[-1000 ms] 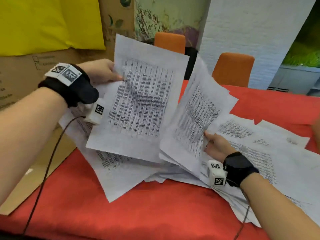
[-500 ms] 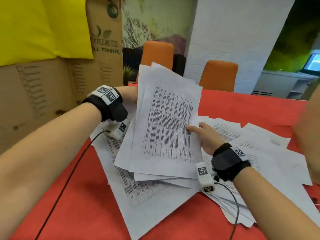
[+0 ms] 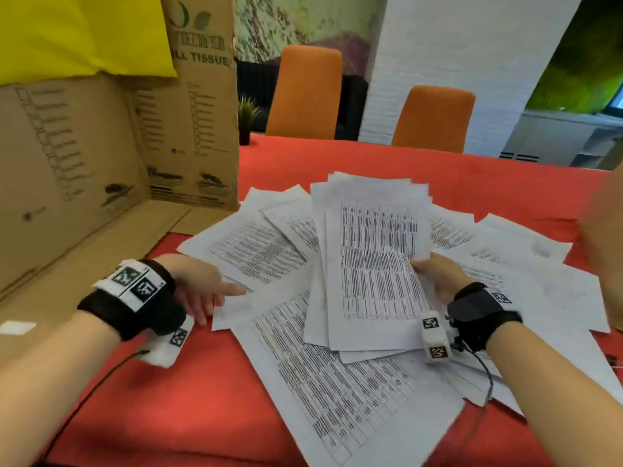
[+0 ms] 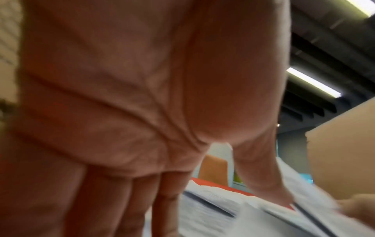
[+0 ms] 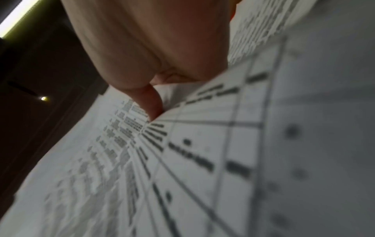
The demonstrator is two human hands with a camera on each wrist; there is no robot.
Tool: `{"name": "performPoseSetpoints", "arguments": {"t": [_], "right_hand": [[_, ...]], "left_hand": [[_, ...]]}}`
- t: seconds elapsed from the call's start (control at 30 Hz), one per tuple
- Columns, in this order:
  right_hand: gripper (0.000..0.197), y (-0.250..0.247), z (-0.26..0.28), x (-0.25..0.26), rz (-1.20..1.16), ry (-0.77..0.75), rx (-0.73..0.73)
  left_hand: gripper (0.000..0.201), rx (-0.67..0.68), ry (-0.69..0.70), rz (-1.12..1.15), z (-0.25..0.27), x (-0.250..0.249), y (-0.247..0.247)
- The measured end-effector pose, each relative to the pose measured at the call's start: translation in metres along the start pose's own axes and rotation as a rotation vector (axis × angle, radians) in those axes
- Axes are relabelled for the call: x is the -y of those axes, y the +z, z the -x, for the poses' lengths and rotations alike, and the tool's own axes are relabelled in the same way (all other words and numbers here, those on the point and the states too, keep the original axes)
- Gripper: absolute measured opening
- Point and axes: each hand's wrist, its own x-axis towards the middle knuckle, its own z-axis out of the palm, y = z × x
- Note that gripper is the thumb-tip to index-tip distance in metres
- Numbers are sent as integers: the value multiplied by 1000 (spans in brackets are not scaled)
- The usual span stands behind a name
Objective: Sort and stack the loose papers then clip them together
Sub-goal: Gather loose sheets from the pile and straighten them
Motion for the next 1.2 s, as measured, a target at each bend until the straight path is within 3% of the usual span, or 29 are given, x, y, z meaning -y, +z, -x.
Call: {"name": "performPoseSetpoints", "arguments": {"t": [0.07,0.17,0.3,0.4,0.5,0.63,0.7,0.8,0.9,1.0,1.07,1.2], "right_hand": [[31,4,2,2,96,36,62],[17,18,12,1,212,50,126],[13,20,34,2,107,42,235],[15,13,36,1,-27,16,293],[20,20,41,5,-171,-13,313],[21,53,46,15,-156,-93,335],[32,66,45,20,-68,-108,251],[25,64,36,26,-23,-187,72],[34,43,18,26,-70,-197,-58],[33,28,7,14,24,-133,-98],[30,26,7,4,110,-76,-92],[25,33,-1,-9,211,-3,-63]], "left_hand": [[64,-17,93,9,-7,-3,18],[37,-136,172,-57,-7,-15,35],[25,-347,251,-120,0,-18,26],[9,-602,459,246,10,-24,11],[14,-649,623,860,4,-39,0],[14,-748,595,1177,-14,-66,-2],[12,-752,556,1278,-23,-75,-6],[53,-582,479,1396,-25,-83,-11],[51,-445,282,1284,-30,-62,-8],[90,-540,42,1321,-65,-11,-4],[87,-586,-22,1396,-105,21,-2],[59,-475,62,1475,-63,-11,18]]}}
